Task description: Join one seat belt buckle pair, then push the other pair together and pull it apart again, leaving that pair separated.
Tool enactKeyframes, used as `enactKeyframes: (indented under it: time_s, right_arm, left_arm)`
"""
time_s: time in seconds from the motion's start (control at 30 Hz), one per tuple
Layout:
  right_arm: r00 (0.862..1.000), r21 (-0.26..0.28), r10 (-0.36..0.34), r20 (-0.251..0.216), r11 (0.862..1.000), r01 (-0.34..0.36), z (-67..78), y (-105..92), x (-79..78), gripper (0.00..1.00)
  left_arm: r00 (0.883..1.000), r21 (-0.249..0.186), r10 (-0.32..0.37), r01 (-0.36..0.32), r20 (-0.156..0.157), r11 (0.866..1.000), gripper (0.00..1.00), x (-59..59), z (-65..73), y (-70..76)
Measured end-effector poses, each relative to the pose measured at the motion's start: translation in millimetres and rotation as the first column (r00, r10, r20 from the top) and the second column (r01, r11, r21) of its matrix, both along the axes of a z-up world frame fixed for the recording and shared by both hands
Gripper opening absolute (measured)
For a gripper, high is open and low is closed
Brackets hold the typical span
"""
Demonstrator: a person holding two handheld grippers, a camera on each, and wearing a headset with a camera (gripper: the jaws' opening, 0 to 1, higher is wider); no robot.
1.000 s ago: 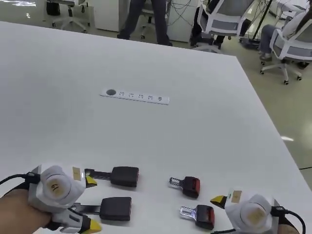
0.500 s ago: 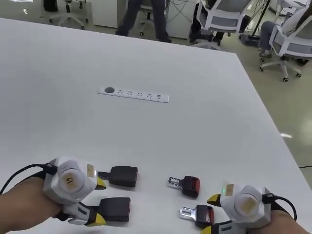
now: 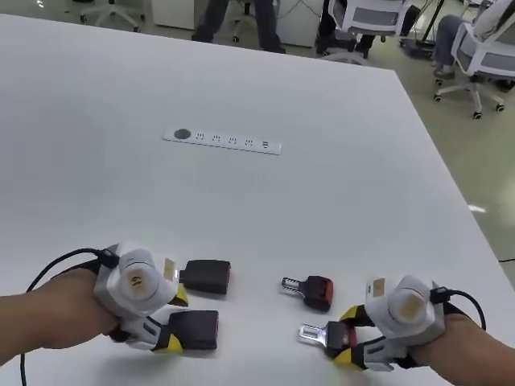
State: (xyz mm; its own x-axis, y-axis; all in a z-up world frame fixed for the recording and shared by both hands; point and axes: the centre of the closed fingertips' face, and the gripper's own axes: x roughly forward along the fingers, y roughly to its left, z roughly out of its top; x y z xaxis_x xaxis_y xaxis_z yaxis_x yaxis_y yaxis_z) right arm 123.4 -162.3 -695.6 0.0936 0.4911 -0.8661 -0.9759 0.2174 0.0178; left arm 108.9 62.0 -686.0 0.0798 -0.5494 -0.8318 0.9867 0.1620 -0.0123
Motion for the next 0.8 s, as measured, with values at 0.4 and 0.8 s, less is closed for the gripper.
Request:
enactKeyframes:
  time_s: [0.4,0.8]
  right_arm:
    - [0.997,-0.032,0.078,-0.003,0.996,-0.078,-0.6,1.1,-3.8,0.33]
    - [0.999,-0.031,0.047,0.002,0.998,-0.047,-2.3,11.3,-1.1,0.33]
  left_arm:
    - [0.999,0.008,-0.044,0.044,-0.018,0.999,0.33,-4.3,-4.5,-1.0]
    - [0.999,0.008,-0.044,0.044,-0.024,0.999,0.32,-2.2,-8.1,0.4]
